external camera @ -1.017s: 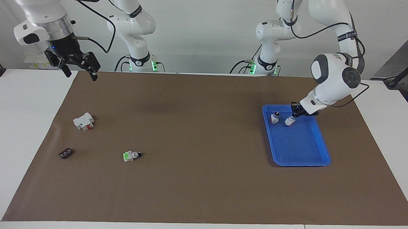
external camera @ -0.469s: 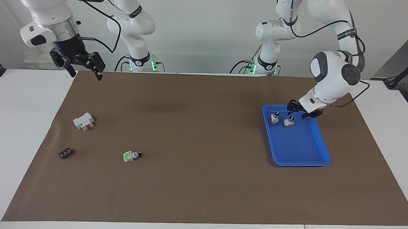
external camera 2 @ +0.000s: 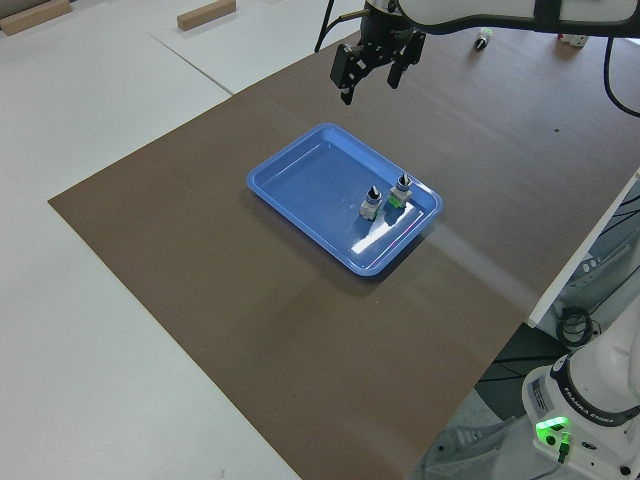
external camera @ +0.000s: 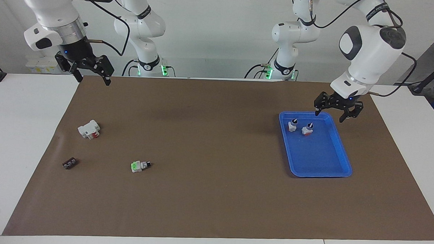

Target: Turn and place switch with both arms

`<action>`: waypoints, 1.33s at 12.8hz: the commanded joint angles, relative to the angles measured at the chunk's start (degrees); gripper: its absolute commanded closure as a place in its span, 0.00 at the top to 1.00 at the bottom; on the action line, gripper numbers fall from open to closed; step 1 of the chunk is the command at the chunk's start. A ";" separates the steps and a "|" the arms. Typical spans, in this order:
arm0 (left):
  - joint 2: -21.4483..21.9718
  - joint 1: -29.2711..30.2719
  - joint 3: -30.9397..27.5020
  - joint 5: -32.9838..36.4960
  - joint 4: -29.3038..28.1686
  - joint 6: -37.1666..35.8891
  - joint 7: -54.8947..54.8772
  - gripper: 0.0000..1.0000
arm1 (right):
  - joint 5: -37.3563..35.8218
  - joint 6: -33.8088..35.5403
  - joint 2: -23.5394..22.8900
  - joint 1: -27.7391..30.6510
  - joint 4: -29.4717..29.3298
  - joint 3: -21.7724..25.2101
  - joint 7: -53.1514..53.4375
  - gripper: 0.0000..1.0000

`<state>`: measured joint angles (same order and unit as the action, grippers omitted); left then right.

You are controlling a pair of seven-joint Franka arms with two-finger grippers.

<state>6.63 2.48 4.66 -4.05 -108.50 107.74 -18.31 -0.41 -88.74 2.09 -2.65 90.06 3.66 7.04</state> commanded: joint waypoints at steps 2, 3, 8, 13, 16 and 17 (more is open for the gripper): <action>-2.65 -0.02 -0.27 0.27 13.53 -11.74 6.86 1.00 | -0.55 0.59 0.46 0.71 0.39 -0.58 -0.80 1.00; -4.32 0.07 -0.27 0.27 17.93 -14.90 7.93 1.00 | -0.55 0.59 0.46 0.71 0.38 -0.58 -0.80 1.00; -7.24 0.16 -0.53 1.24 23.86 -21.26 8.11 1.00 | -0.55 0.59 0.46 0.71 0.38 -0.58 -0.80 1.00; -4.08 0.59 -0.62 2.03 19.12 -22.58 8.73 1.00 | -0.55 0.59 0.46 0.71 0.38 -0.58 -0.80 1.00; -2.50 1.47 -0.53 2.03 15.78 -21.00 9.43 1.00 | -0.55 0.59 0.46 0.71 0.38 -0.58 -0.80 1.00; -2.50 1.48 -0.53 2.03 15.95 -20.82 9.52 1.00 | -0.55 0.59 0.46 0.71 0.47 -0.58 -0.80 1.00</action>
<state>1.77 3.24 3.80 -3.11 -89.82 85.70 -9.54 -0.41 -88.74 2.09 -2.65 90.06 3.66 7.04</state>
